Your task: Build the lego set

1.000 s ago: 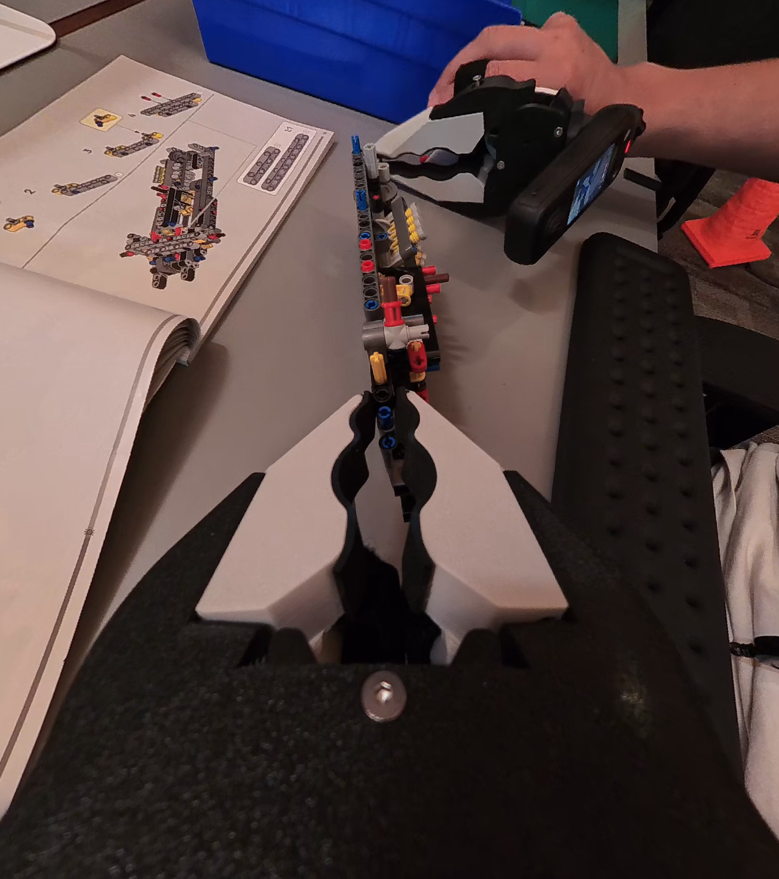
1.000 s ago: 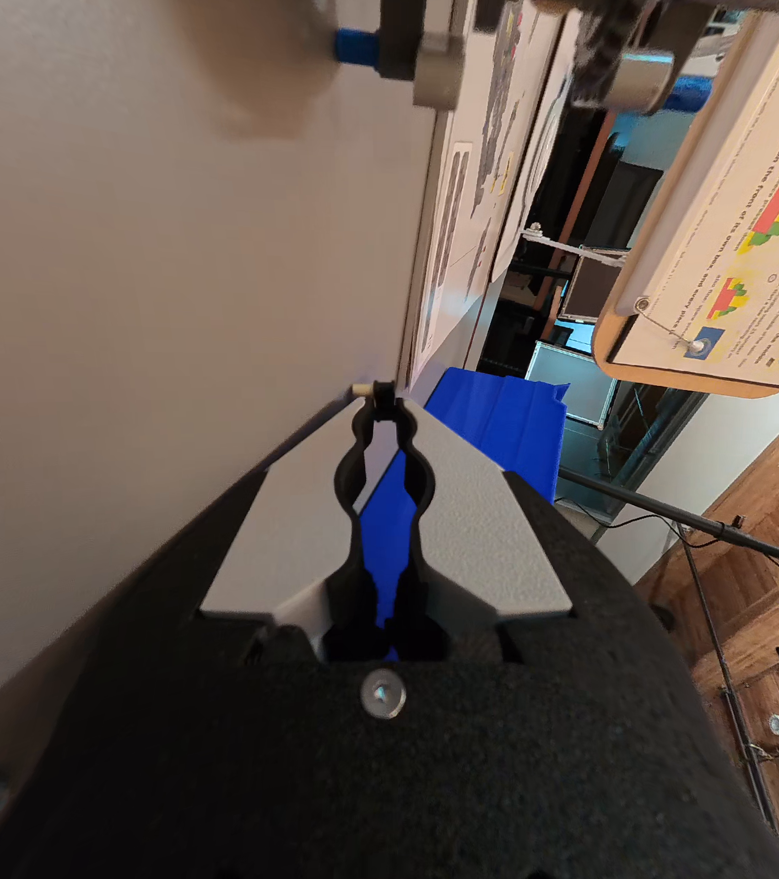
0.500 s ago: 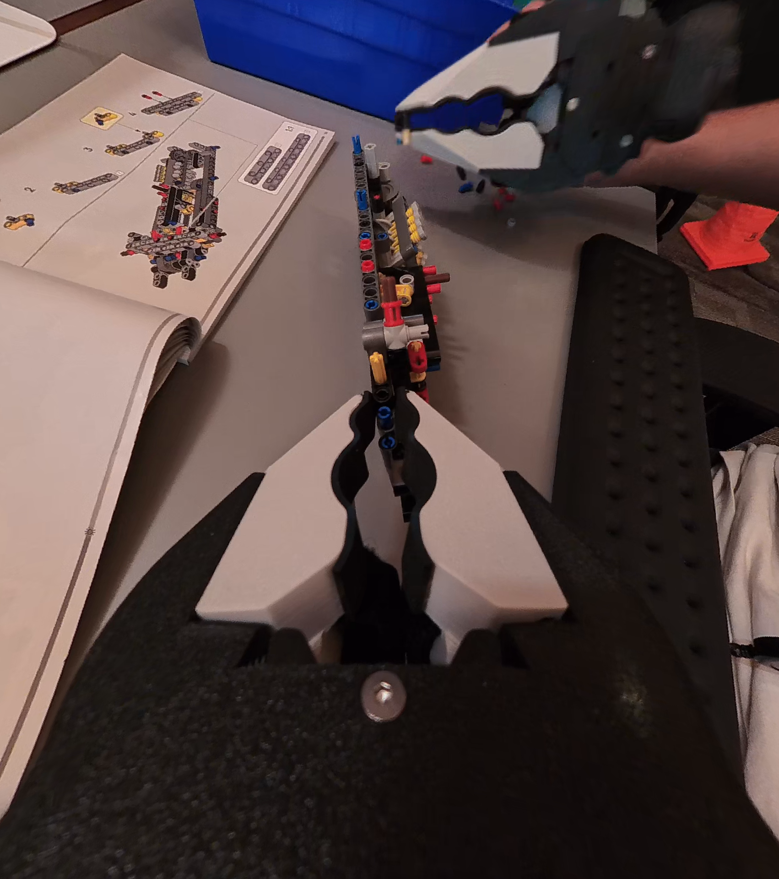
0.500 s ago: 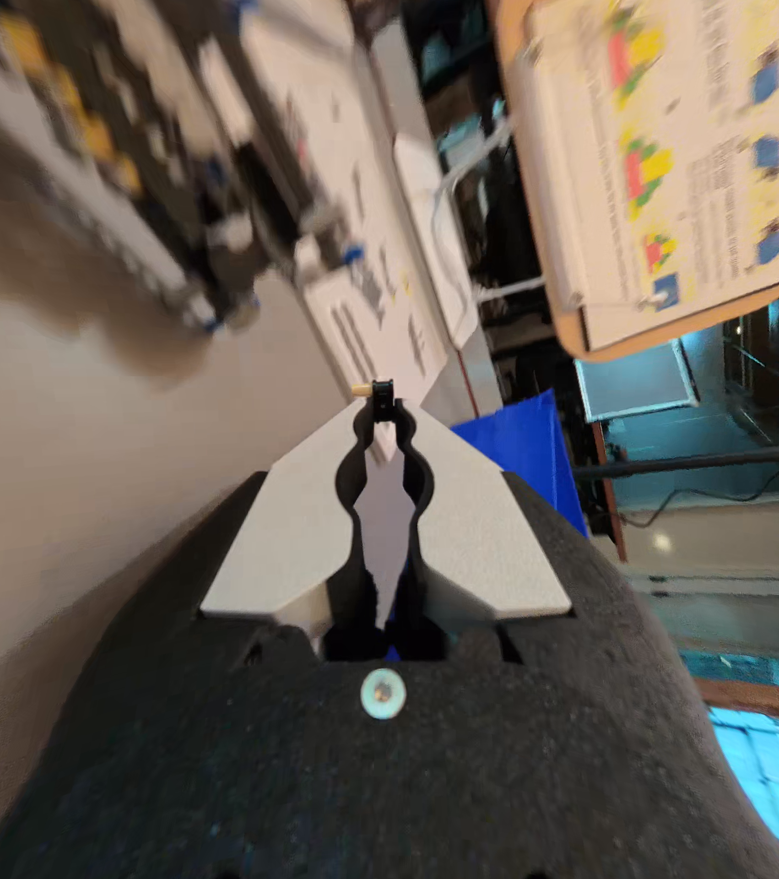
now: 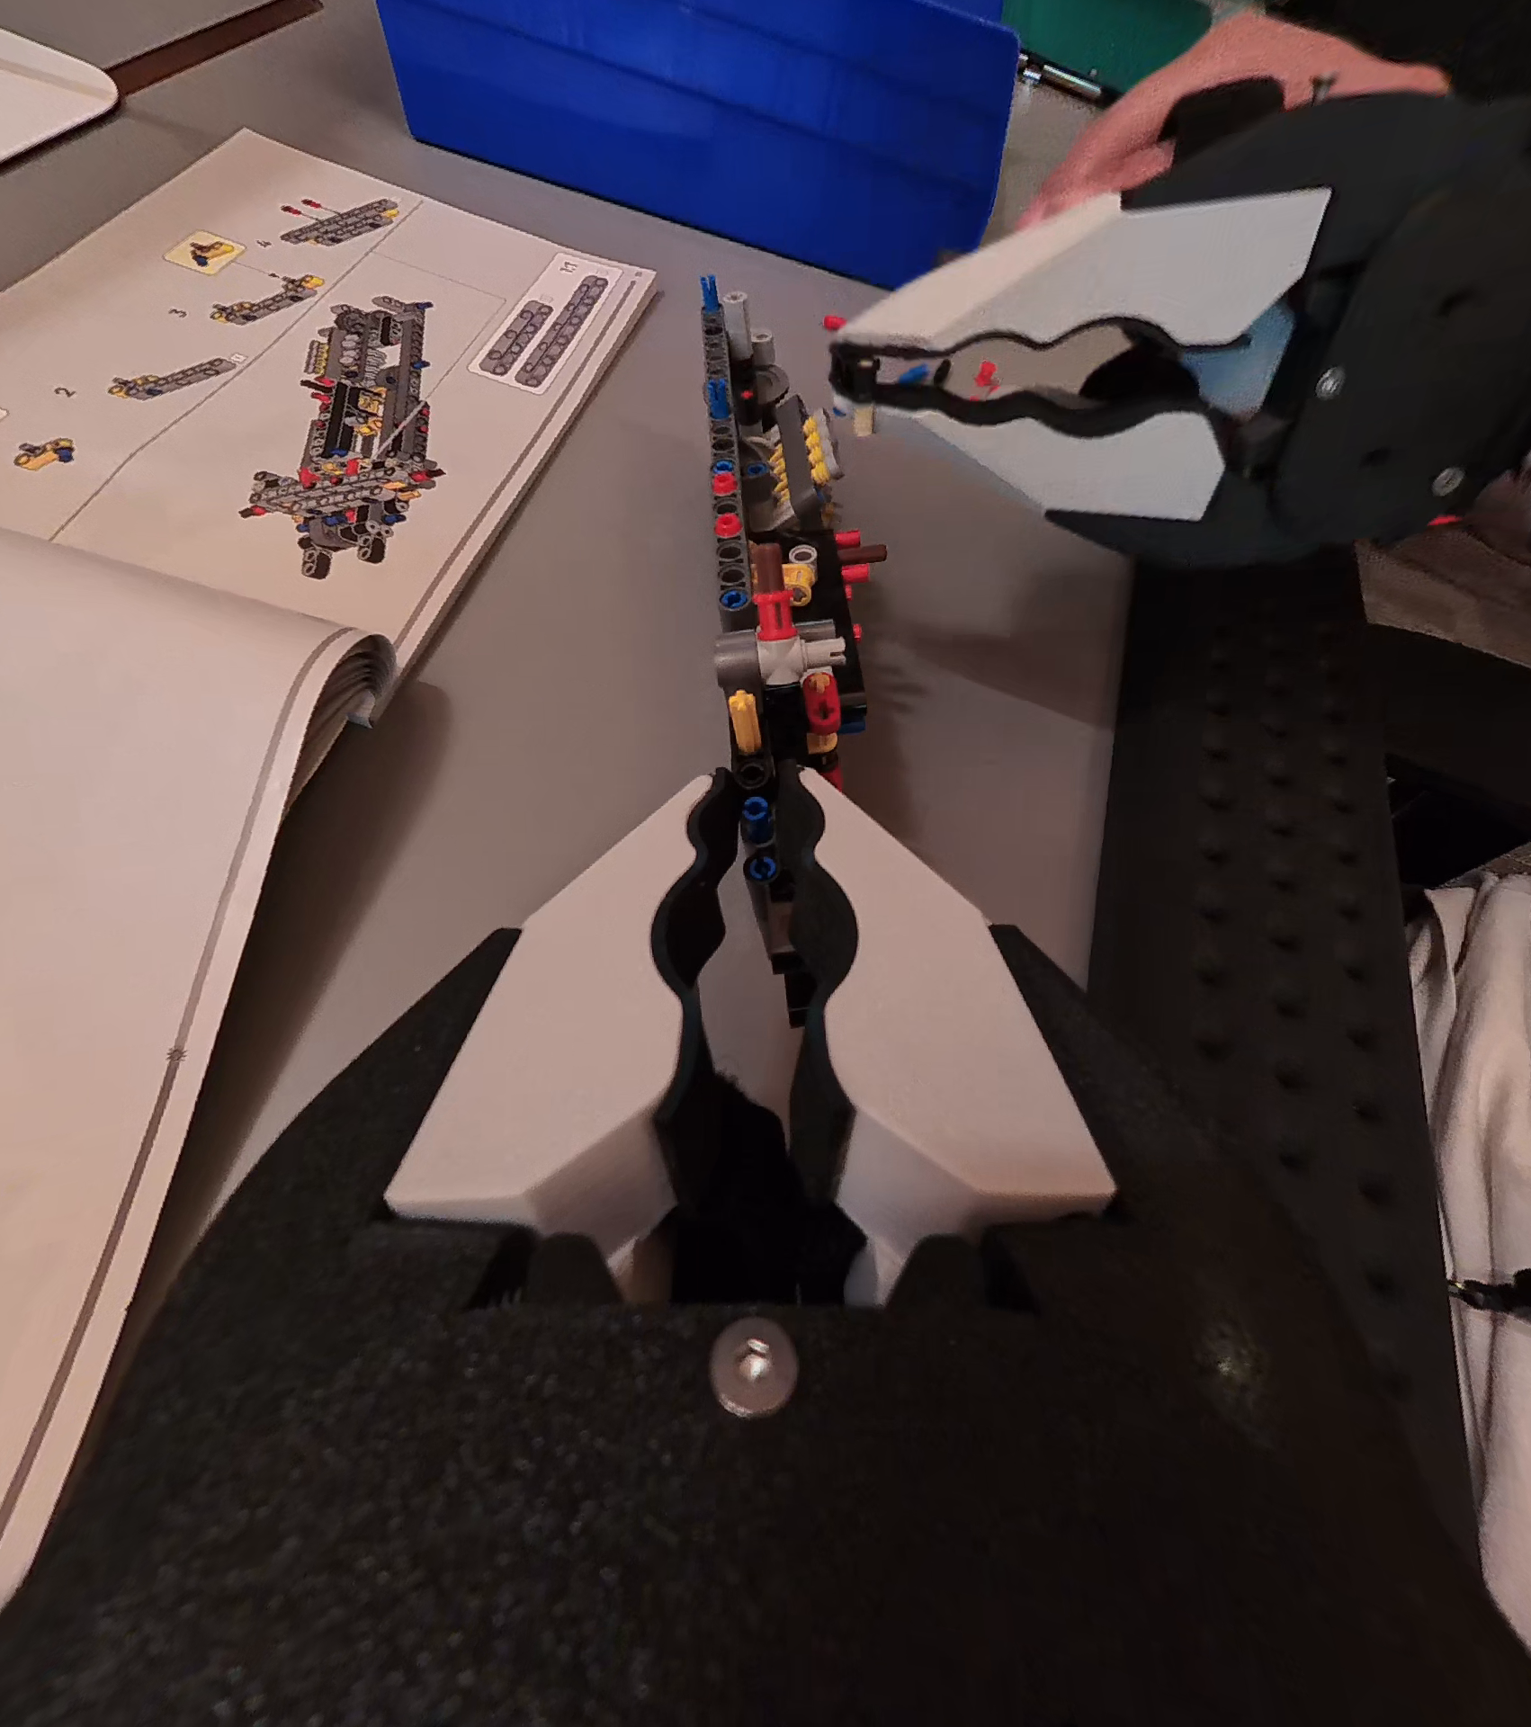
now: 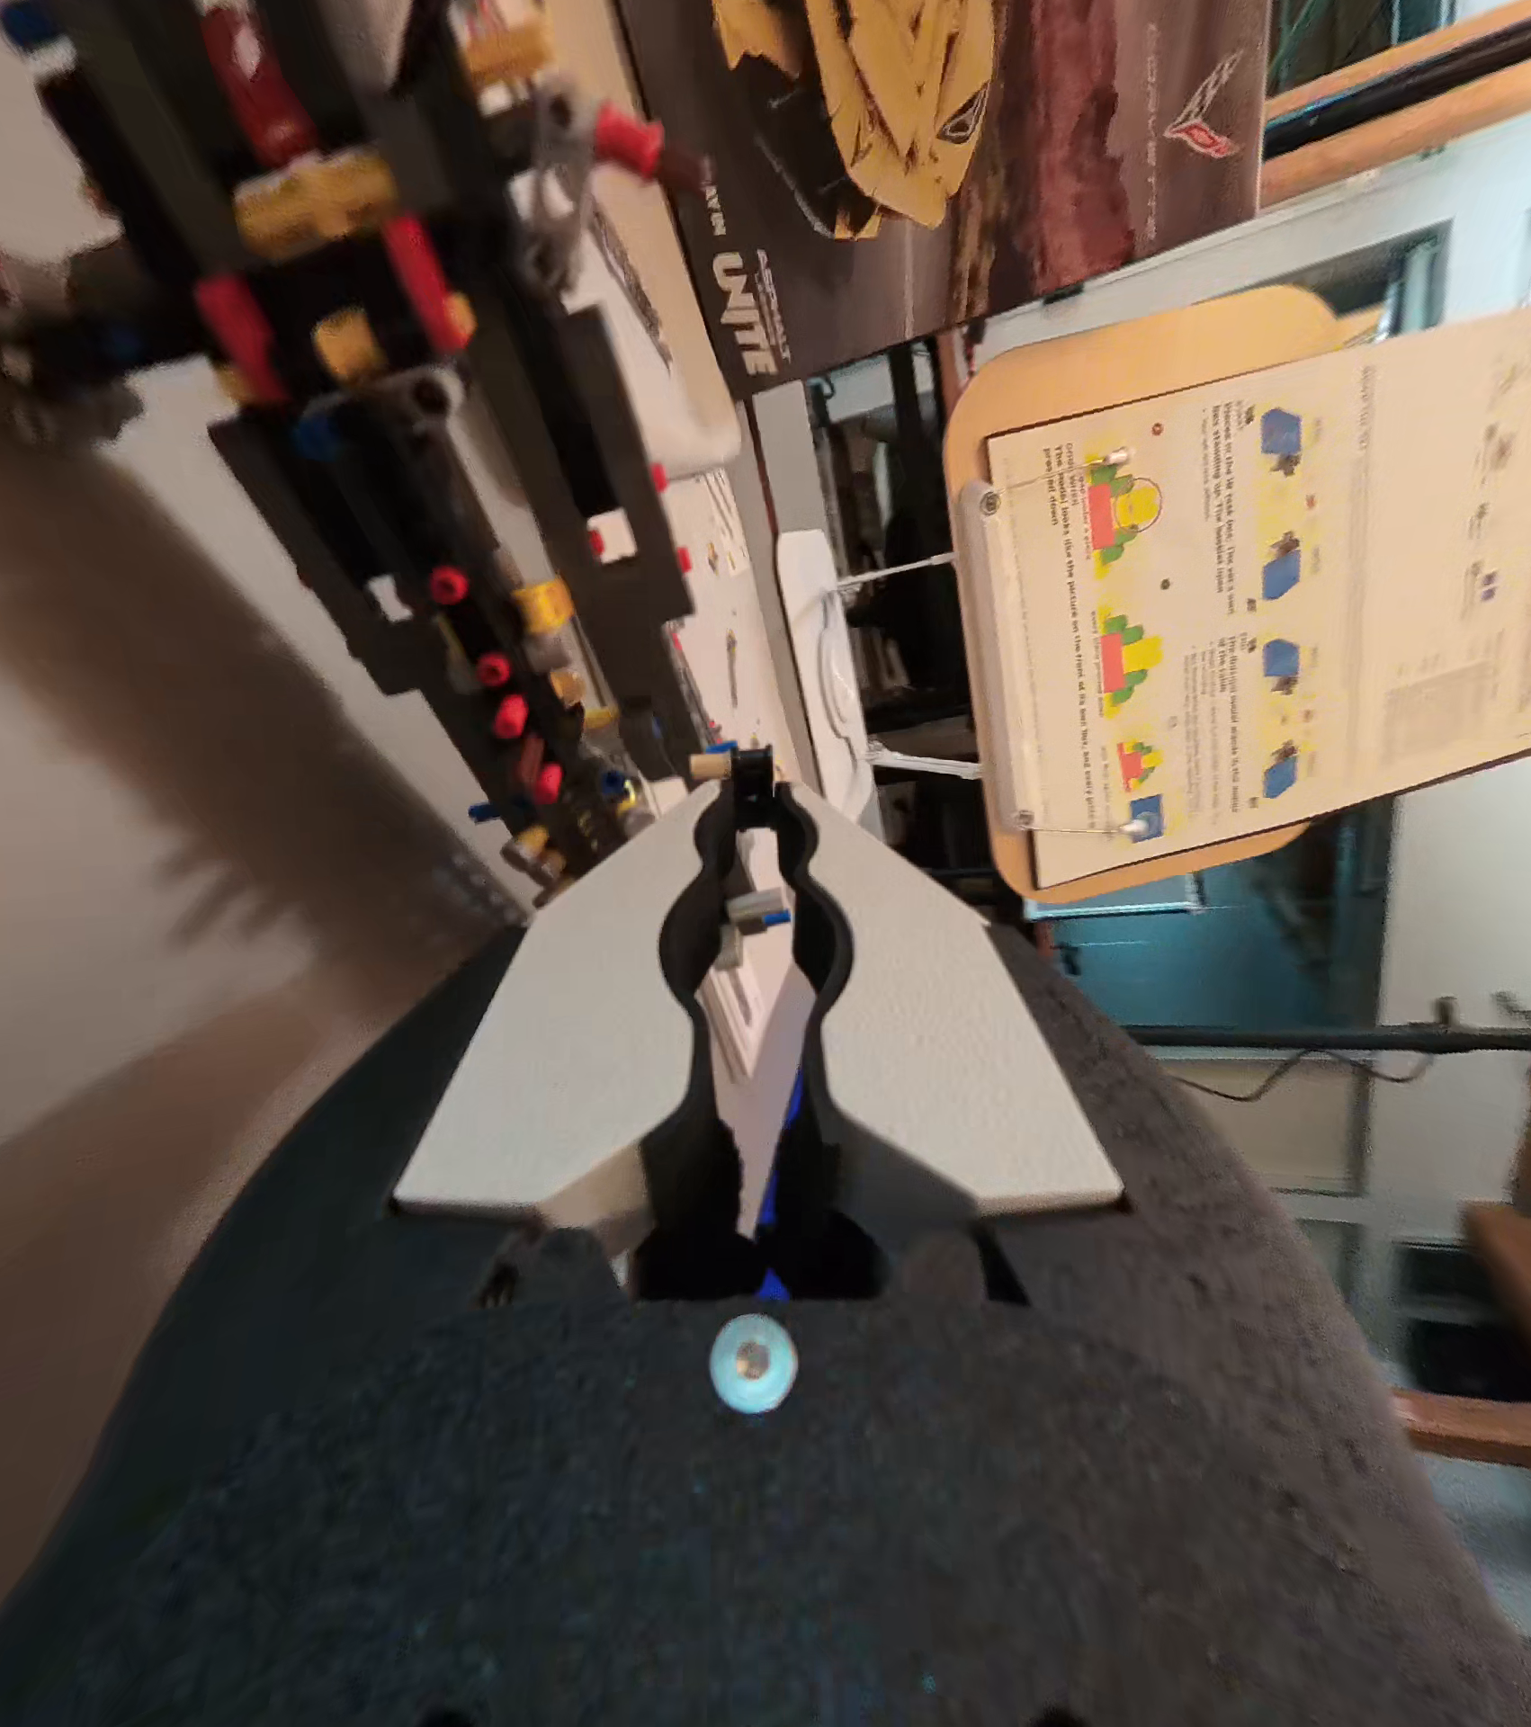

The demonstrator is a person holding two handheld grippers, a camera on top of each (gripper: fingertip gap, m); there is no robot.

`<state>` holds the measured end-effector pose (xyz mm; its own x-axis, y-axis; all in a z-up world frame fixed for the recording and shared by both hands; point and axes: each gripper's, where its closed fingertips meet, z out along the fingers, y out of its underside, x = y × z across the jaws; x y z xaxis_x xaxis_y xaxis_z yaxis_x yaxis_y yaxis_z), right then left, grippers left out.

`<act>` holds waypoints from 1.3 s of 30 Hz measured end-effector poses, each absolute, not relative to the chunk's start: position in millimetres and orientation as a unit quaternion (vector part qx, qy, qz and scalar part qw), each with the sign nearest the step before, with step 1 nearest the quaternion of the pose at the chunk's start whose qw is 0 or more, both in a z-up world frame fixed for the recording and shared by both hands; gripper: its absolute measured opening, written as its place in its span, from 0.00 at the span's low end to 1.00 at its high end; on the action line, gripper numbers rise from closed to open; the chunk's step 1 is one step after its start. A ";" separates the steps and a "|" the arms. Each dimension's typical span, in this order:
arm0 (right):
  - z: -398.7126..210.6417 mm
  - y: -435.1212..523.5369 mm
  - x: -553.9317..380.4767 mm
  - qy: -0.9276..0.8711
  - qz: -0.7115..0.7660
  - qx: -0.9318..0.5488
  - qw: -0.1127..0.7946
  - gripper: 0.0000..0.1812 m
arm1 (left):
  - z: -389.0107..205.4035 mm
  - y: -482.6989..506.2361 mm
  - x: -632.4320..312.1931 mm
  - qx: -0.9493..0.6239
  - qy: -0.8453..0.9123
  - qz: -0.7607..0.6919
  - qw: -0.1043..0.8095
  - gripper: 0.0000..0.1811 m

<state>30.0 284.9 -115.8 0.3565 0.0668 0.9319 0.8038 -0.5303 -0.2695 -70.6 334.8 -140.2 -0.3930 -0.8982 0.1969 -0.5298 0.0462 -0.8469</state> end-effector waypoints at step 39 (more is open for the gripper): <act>-195.1 235.0 124.1 -0.351 -0.517 -0.744 0.236 0.04 | -138.5 342.8 -68.3 -0.513 0.697 -0.445 0.230 0.03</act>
